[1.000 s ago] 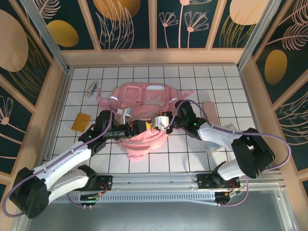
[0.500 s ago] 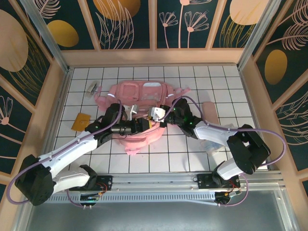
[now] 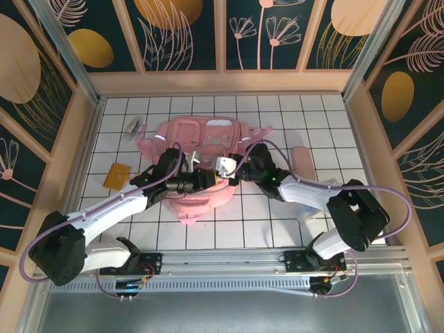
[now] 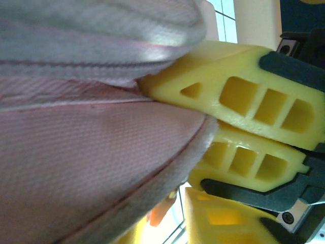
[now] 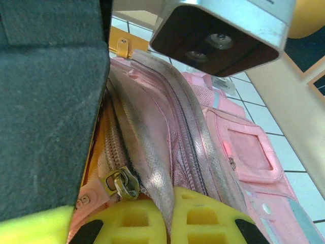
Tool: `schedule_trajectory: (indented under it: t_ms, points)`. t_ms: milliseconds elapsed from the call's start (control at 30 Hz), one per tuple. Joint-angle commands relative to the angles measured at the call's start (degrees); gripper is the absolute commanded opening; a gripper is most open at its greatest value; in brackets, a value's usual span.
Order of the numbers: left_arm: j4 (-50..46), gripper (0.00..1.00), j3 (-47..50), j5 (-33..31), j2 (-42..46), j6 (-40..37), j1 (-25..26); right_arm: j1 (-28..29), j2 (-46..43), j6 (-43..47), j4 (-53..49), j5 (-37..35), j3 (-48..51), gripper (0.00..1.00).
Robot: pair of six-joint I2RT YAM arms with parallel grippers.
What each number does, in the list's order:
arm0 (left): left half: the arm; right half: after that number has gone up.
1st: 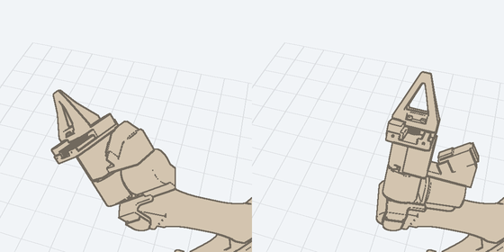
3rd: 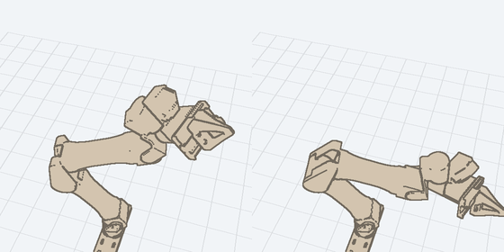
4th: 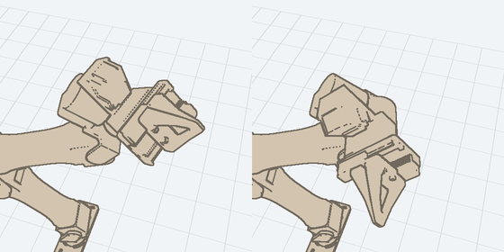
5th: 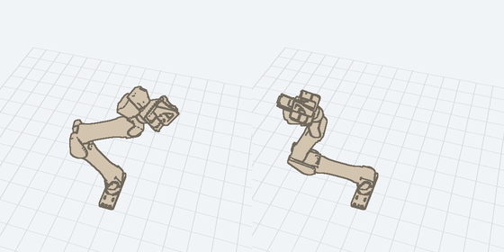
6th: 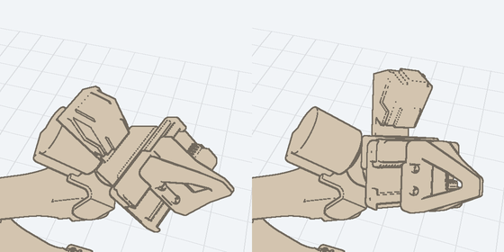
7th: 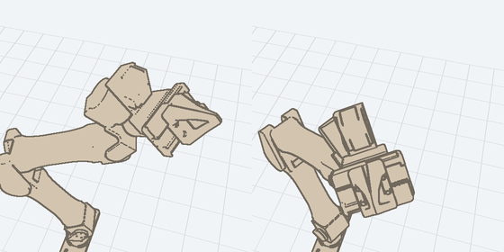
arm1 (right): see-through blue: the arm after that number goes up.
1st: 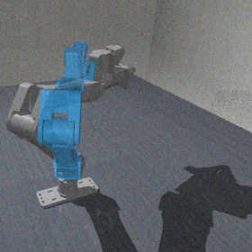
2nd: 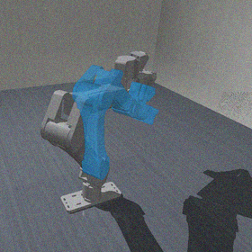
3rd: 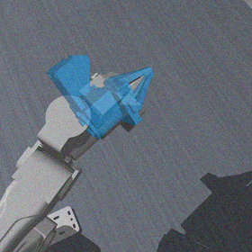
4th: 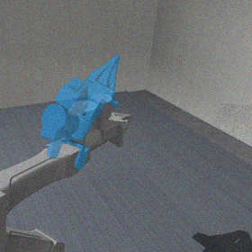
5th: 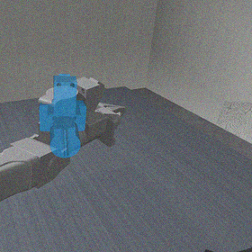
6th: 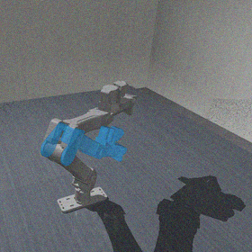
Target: Pack books, pencil case, and school supplies into a backpack
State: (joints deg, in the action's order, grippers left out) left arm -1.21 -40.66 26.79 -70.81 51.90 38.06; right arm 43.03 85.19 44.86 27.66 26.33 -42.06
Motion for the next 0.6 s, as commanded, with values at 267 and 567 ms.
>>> schedule_trajectory:
  t_ms: [267, 567]
  points:
    - [5.18, 0.00, 1.17, -0.54, 3.35, -0.71, -2.84, 2.17, -2.22, 1.02, 2.04, 3.61, -1.67, 0.00]
    - [-6.59, 0.00, 5.47, -5.92, 9.65, -11.83, -9.27, -1.97, -4.62, 15.17, -12.33, 4.70, -4.49, 0.00]
